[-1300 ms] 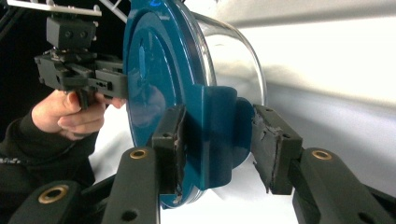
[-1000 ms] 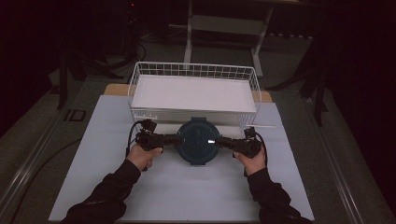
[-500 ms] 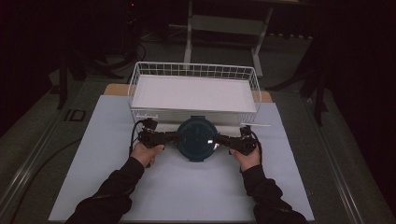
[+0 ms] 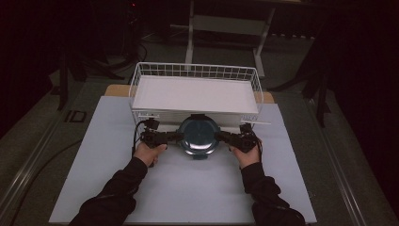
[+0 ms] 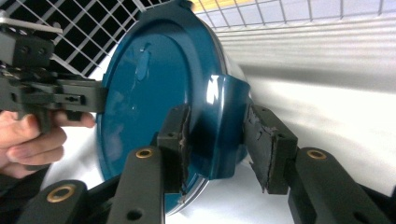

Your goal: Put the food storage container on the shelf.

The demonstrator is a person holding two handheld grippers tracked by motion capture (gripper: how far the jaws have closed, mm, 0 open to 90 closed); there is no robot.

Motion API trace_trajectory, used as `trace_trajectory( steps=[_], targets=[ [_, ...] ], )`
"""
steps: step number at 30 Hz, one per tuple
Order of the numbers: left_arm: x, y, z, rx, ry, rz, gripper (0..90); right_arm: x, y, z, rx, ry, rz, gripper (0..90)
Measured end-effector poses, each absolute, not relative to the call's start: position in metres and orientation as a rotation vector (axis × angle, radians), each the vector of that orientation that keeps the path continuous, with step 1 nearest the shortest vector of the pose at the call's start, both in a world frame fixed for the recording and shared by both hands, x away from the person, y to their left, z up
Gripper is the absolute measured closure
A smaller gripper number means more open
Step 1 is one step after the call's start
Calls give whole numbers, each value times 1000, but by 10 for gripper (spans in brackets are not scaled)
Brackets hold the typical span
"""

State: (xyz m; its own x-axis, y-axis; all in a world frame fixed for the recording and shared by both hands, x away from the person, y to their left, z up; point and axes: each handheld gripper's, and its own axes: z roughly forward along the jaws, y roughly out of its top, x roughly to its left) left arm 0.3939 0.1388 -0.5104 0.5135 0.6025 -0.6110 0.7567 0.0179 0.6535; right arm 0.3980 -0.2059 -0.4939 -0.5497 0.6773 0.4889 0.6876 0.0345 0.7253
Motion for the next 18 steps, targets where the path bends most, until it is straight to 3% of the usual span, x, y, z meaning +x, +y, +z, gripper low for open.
trace_trajectory(
  steps=[5, 12, 18],
  targets=[
    [393, 139, -512, 1660, 1151, -151, 490, 399, -204, -494, -1506, -2286, -1608, 559],
    [393, 137, -507, 1674, 1179, -12, 416, 395, -199, -492, -1540, -2304, -1605, 537],
    [389, 131, -500, 1709, 1183, 130, 401, 391, -197, -488, -1525, -2352, -1663, 424]
  ],
)
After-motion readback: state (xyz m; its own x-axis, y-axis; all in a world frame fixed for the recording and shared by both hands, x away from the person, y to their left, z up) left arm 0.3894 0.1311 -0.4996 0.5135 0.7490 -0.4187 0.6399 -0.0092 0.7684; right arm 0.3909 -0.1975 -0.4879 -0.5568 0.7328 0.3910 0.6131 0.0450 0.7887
